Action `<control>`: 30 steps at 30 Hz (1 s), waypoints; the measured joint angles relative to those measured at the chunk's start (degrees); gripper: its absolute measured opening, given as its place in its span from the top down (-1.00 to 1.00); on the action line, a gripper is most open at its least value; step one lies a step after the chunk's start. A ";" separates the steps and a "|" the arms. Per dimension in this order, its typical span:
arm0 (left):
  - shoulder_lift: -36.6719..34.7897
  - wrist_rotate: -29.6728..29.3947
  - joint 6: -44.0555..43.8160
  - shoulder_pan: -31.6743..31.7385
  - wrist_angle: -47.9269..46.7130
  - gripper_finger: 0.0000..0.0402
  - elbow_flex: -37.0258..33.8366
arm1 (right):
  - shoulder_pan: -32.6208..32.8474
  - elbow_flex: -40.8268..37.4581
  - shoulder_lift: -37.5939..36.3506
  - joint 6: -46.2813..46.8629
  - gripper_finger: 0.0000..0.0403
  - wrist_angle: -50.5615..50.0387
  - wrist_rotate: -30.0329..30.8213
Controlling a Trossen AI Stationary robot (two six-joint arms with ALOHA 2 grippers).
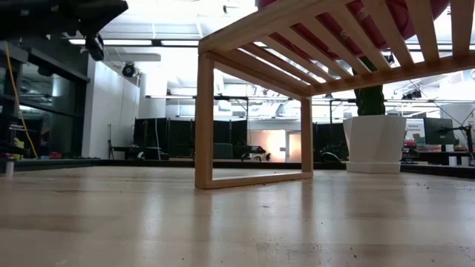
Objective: Place and stack plates onto a shelf
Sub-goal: Return to Home Position
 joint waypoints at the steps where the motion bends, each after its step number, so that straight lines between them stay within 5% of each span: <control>1: -0.76 -0.01 -0.42 0.00 0.64 1.00 -0.90 | 0.00 0.00 -0.02 0.00 -0.08 0.08 0.00; 9: -6.06 -0.51 -1.62 0.00 5.79 1.00 -8.14 | 0.00 0.00 -0.02 -1.09 -0.08 0.08 -0.02; 21: -9.06 -1.09 0.25 0.00 -2.21 1.00 -8.49 | 0.00 0.00 -0.04 -1.07 -0.08 -0.62 -0.48; 30: -9.88 3.96 -1.86 0.00 -7.38 1.00 -8.50 | 0.00 0.00 -0.06 -0.16 -0.08 -2.58 -1.72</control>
